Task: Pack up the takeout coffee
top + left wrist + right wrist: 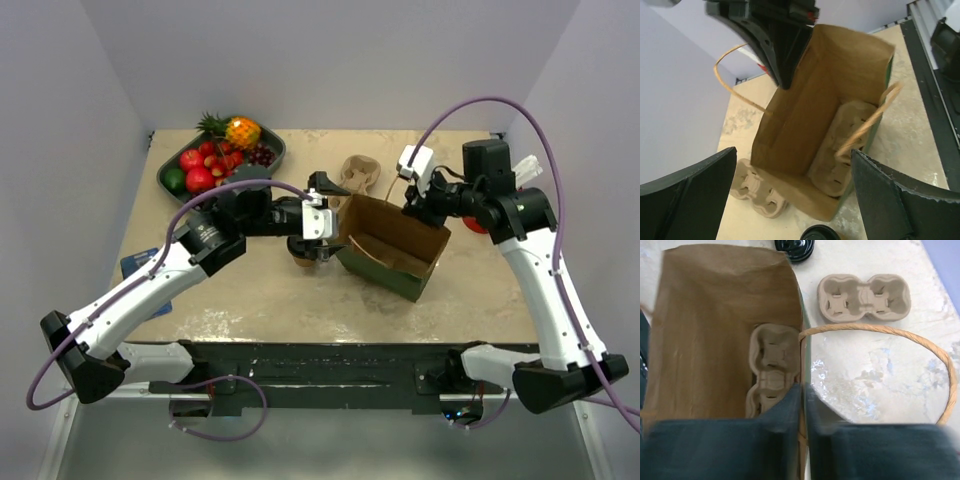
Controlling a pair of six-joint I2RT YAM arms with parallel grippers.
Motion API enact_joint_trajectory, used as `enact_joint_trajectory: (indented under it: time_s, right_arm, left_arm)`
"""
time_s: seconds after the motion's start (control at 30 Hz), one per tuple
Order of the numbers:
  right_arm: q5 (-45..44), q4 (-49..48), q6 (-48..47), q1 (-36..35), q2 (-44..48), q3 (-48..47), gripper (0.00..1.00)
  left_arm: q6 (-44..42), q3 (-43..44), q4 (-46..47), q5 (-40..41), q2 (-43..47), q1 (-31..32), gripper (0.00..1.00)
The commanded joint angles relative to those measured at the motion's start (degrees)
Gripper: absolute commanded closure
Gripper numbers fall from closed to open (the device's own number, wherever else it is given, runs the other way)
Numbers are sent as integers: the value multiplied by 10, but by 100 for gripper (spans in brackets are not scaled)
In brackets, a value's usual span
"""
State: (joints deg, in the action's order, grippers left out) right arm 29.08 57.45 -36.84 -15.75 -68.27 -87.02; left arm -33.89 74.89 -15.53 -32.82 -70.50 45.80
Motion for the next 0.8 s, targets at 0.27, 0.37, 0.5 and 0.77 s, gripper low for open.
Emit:
enact_joint_trajectory:
  time_s: [0.27, 0.37, 0.5, 0.77]
  right_arm:
    - [18, 37, 121, 11, -85, -189, 25]
    - [44, 54, 118, 11, -68, -199, 24]
    - [50, 70, 93, 11, -27, -150, 22]
    - [72, 124, 19, 10, 15, -54, 23]
  left_arm:
    - [37, -5, 35, -52, -43, -1, 0]
    - [42, -3, 54, -34, -49, -2, 0]
    - [36, 1, 47, -16, -48, -3, 0]
    - [29, 1, 16, 6, -36, -2, 1]
